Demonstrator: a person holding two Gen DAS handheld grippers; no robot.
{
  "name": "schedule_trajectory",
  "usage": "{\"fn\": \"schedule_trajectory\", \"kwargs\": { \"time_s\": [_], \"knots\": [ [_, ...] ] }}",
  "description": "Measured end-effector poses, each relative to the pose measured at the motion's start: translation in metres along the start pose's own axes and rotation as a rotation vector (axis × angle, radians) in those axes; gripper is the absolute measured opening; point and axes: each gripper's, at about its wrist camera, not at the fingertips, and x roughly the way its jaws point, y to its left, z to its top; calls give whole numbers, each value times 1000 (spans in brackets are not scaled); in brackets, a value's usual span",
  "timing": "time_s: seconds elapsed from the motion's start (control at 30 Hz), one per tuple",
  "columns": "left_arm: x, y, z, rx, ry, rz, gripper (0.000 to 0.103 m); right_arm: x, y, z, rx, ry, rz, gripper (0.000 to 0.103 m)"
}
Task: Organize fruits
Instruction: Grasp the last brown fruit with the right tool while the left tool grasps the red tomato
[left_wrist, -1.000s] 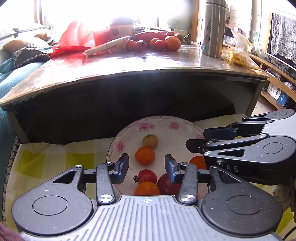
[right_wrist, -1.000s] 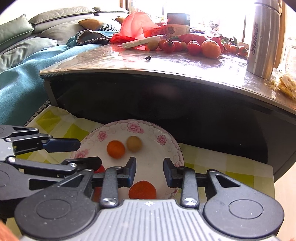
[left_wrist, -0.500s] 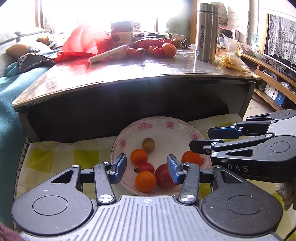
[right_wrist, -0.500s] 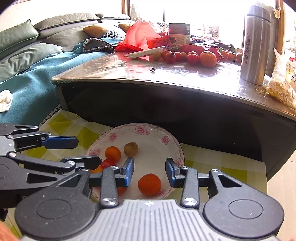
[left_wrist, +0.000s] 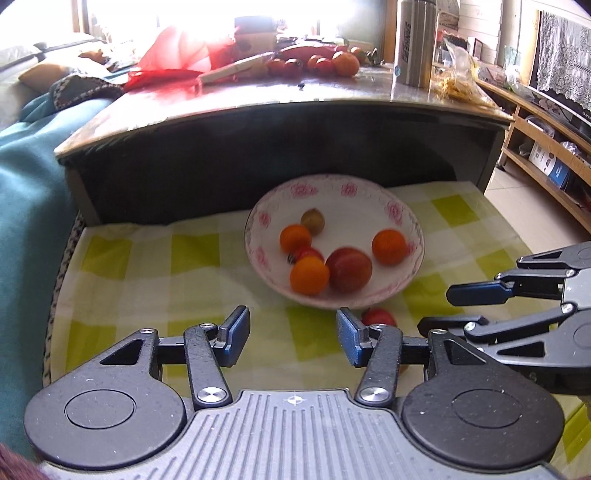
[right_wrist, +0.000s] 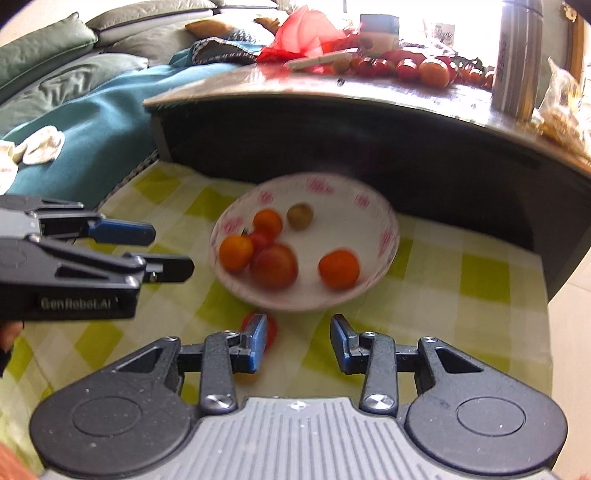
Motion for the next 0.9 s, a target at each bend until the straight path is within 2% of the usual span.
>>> {"fn": "schedule_trajectory", "kwargs": {
  "time_s": [0.2, 0.47, 0.57, 0.67, 0.77, 0.9],
  "knots": [
    [4, 2, -12, 3, 32, -7, 60, 21, 21, -17, -62, 63, 17, 40],
    [13, 3, -11, -2, 39, -25, 61, 38, 32, -16, -75, 69, 83, 40],
    [14, 3, -11, -3, 43, -29, 63, 41, 36, -17, -90, 79, 91, 38],
    [14, 3, -13, -3, 44, -31, 63, 46, 37, -17, -85, 106, 103, 32],
    [14, 5, -14, -6, 45, -34, 63, 47, 36, -16, -74, 95, 109, 27],
    [17, 4, -14, -7, 51, -57, 63, 48, 35, -13, -67, 109, 114, 26]
  ]
}}
